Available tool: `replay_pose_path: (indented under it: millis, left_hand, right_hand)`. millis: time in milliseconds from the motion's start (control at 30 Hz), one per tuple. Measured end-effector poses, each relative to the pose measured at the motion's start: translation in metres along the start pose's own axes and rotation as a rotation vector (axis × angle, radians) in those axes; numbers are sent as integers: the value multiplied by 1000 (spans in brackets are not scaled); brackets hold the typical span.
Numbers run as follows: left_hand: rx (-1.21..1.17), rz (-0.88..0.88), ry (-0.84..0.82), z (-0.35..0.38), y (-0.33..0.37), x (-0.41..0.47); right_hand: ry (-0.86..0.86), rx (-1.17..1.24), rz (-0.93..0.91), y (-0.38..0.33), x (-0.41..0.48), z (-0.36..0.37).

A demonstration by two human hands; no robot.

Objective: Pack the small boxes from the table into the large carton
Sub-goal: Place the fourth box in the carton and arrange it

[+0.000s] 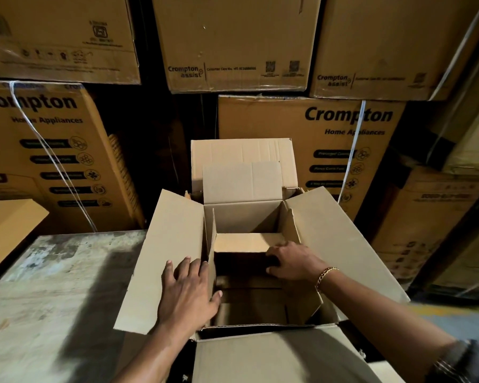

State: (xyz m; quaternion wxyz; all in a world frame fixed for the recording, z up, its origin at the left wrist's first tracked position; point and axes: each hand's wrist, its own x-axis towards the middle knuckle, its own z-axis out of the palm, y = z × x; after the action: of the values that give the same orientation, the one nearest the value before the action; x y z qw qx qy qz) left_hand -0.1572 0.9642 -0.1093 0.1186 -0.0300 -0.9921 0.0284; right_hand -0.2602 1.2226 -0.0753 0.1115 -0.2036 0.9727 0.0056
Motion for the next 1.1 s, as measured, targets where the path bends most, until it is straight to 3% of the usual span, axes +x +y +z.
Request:
replay_pose_path:
  millis: [267, 467, 633, 1100]
  left_hand:
    - [18, 14, -12, 0, 0, -2]
    - [7, 28, -20, 2, -1, -3]
    - [-8, 42, -28, 3, -2, -2]
    - [-29, 36, -57, 5, -3, 1]
  right_hand:
    - [-185, -155, 63, -15, 24, 41]
    - [-7, -203, 135, -1, 52, 32]
    - [1, -260, 166, 11, 83, 6]
    - [62, -66, 147, 15, 127, -17]
